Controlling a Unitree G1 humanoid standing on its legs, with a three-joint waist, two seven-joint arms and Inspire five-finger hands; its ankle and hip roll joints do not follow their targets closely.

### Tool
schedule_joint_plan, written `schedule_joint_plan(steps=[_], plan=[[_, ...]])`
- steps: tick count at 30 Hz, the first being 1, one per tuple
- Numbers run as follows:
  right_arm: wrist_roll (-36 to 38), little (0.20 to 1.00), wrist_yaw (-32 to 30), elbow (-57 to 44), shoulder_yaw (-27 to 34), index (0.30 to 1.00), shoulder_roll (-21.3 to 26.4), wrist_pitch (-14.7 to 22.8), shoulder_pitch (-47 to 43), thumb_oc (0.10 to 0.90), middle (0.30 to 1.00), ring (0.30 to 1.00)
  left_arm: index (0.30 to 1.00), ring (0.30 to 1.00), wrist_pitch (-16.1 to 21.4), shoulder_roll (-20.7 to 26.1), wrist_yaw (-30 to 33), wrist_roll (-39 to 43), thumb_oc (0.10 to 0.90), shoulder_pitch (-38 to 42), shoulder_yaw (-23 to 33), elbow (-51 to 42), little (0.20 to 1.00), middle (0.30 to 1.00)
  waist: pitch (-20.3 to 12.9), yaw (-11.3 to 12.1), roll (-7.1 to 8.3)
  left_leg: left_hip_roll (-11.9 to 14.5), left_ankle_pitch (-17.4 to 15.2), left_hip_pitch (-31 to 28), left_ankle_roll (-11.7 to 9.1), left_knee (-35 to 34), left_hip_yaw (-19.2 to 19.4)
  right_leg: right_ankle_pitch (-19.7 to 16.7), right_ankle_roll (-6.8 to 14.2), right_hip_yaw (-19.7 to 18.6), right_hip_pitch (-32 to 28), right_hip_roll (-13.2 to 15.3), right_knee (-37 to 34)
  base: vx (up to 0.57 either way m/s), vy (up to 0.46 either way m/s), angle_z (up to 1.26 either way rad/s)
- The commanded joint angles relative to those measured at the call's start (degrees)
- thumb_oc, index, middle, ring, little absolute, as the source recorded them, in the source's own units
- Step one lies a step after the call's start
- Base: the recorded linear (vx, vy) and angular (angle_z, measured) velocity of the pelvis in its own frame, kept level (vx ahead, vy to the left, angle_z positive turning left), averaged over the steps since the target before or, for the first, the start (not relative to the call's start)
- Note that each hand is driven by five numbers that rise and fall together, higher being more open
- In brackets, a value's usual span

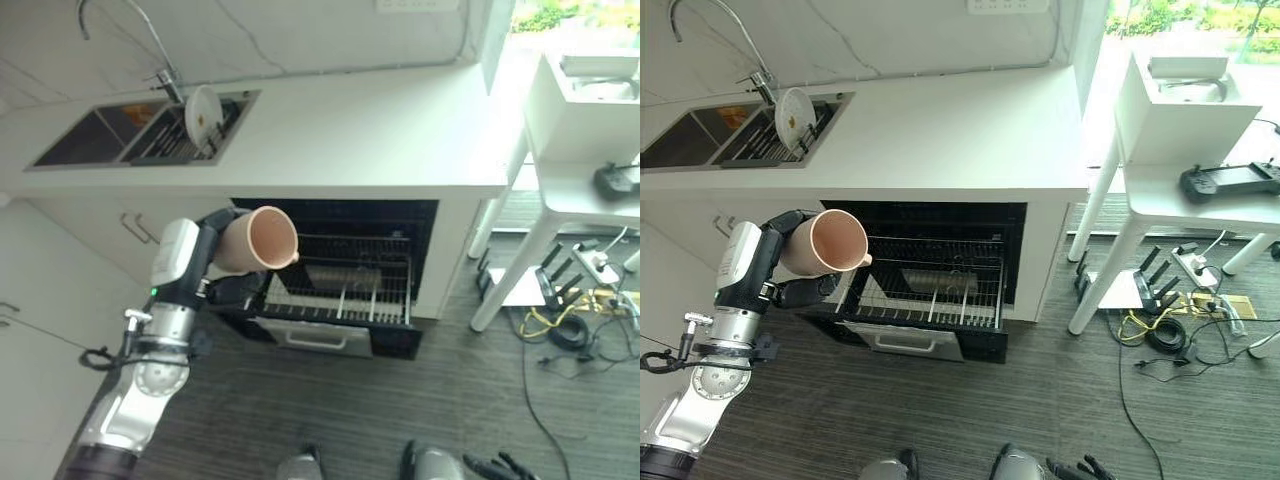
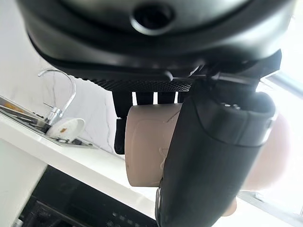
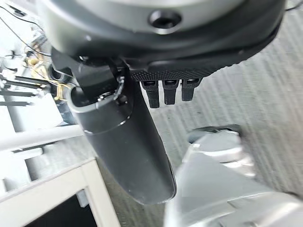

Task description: Place the dishes in the dishwasher.

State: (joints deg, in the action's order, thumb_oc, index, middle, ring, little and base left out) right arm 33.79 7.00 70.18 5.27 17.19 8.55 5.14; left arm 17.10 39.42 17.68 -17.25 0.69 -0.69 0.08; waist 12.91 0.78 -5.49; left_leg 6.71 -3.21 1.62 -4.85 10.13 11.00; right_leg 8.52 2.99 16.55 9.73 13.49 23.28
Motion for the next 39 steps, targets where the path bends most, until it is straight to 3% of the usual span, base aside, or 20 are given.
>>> schedule_joint_plan(steps=[1,4,10,12,17,23,26,27,29,33,39], plan=[[-0.99,0.9,0.16,-1.95,-0.74,0.9,-1.12,3.09,-1.44,0.8,0.9,0.9,0.3,0.3,1.49,2.42,3.1,0.44,0.4,4.15,7.0,-6.06,0.3,0.3,-2.48,0.84,0.63,2.1,-5.09,4.11,0.15,7.06,-1.79,-0.7,6.25,0.61,-6.77,0.5,-6.09,0.08,0.142,-0.2],[-1.71,0.9,-0.79,-4.11,-1.01,0.9,-1.58,2.37,-0.68,0.8,0.9,0.9,0.3,0.3,1.13,4.24,2.67,1.74,0.4,4.15,7.37,-5.9,0.3,0.3,-2.53,0.7,1.32,1.79,-6.16,3.66,1.37,7.06,-0.45,-1.53,7.41,0.39,-6.56,1.46,-6.09,0.07,0.118,-0.1],[1.48,0.9,-0.19,-7.86,0.33,0.9,-3.16,4.97,0.36,0.8,0.9,0.9,0.3,0.3,2.23,5.55,0.47,3.59,0.4,3.42,8.82,-5.63,0.3,0.3,-2.11,1.33,2.73,1.2,-8.25,2.54,3.35,7.06,3.13,-4.15,10.19,2.11,-6.14,4.97,-6.09,0.05,0.092,-0.15],[2.57,0.9,-0.57,-12.48,0.21,0.9,-3.93,6.26,0.36,0.8,0.9,0.9,0.3,0.3,3.28,5.22,-0.74,4.42,0.4,2.09,10.3,-5.86,0.3,0.3,-2.72,2.34,3.39,1.47,-10.19,1.31,3.29,7.06,5.62,-5.42,11.47,4.91,-6.46,7.63,-6.09,0.11,0.053,-0.61],[2.13,0.9,0.22,-17.15,-0.01,0.9,-3.89,6.92,-0.49,0.8,0.9,0.9,0.3,0.3,2.38,5.07,0.38,4.68,0.4,0.36,12.15,-7.07,0.3,0.3,-2.73,3.35,3.66,2.18,-11.17,-0.49,3.42,7.06,8.47,-7.6,11.48,9.91,-5.9,9.19,-6.09,0.02,-0.006,-0.54],[5.33,0.9,-1.83,-27.78,-1.22,0.9,-3.72,12.64,-1.23,0.8,0.9,0.9,0.3,0.3,5.15,0.87,-7.02,20.69,0.4,0.07,10.16,-7.47,0.3,0.3,-3.02,2.43,4.07,1.66,-11.08,-0.93,3.62,7.06,6.96,-4.73,10.75,7.25,-6.01,5.6,-6.09,0.02,-0.09,-0.1],[5.08,0.9,-3.82,-34.94,0.03,0.9,-3.05,16.12,-1.77,0.8,0.9,0.9,0.3,0.3,6.87,-4.7,-11.03,25.3,0.4,-0.19,7.07,-6.82,0.3,0.3,-3.14,1.71,4.28,1.91,-10.74,-1.19,3.12,7.06,5.91,-3.02,9.54,5.4,-6.6,3.81,-6.09,-0.03,-0.107,0.08],[6.09,0.9,-3.53,-37.73,0.47,0.9,-2.7,17.89,-1.92,0.8,0.9,0.9,0.3,0.3,7.57,-6.43,-12.4,27.91,0.4,-0.19,5.83,-6.31,0.3,0.3,-3.07,1.37,4.51,2.08,-9.23,-0.62,3.28,7.06,6.7,-3.68,8.4,5.88,-6.15,3.62,-6.09,-0.1,-0.094,0.01],[9.44,0.9,-0.9,-42.02,1.13,0.9,-2.56,18.8,-2.08,0.8,0.9,0.9,0.3,0.3,8.67,-8.81,-14.22,31.98,0.4,-0.41,4.47,-5.2,0.3,0.3,-3.29,0.87,4.68,2.24,-8.93,-0.71,3.06,7.06,6.67,-3.35,7.92,5.45,-6.21,3.23,-6.09,-0.06,-0.058,-0.05],[14.31,0.9,5.69,-49.59,2.42,0.9,-2.8,19.12,-2.22,0.8,0.9,0.9,0.3,0.3,7.0,-14.2,-18.7,48.44,0.4,-0.58,3.08,-3.59,0.3,0.3,-3.58,-0.15,4.94,2.46,-8.55,-1.2,2.71,7.06,6.73,-2.86,7.21,4.76,-6.48,2.59,-6.09,-0.01,-0.027,-0.11],[13.44,0.9,16.66,-62.82,0.03,0.9,-2.68,18.35,-3.22,0.8,0.9,0.9,0.3,0.3,5.25,-19.64,-19.71,54.58,0.4,1.37,0.26,-0.76,0.3,0.3,-3.69,-1.72,5.63,2.44,-7.86,-1.74,2.44,7.06,7.28,-2.68,6.56,4.35,-6.76,2.16,-6.09,-0.04,-0.028,-0.17]])
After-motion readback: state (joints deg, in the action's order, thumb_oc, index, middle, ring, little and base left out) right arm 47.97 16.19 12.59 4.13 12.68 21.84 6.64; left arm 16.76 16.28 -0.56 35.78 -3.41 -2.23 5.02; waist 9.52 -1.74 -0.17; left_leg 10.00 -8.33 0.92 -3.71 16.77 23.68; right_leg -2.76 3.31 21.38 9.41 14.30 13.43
